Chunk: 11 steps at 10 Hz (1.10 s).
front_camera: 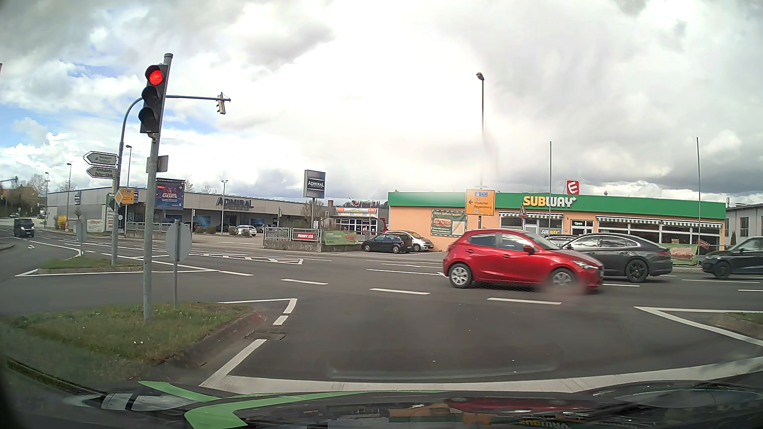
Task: Follow the waypoints while adhering to traffic rules and regulations
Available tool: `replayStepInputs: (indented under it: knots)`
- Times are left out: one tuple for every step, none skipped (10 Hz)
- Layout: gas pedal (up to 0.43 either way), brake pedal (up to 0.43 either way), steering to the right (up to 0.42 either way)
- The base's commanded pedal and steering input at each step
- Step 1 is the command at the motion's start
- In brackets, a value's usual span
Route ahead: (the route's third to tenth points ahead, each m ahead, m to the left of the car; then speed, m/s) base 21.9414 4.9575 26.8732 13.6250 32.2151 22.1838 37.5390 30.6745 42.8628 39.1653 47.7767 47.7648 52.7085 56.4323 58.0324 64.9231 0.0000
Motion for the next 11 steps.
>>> replayStepInputs:
  knots:
    - [0.000,0.311,0.012]
    - [0.000,0.311,0.012]
    - [0.000,0.311,0.012]
    - [0.000,0.311,0.012]
    - [0.000,0.311,0.012]
    - [0.000,0.311,0.012]
    - [0.000,0.311,0.012]
    - [0.000,0.311,0.012]
    - [0.000,0.311,0.012]
    - [0.000,0.311,0.012]
    - [0.000,0.311,0.012]
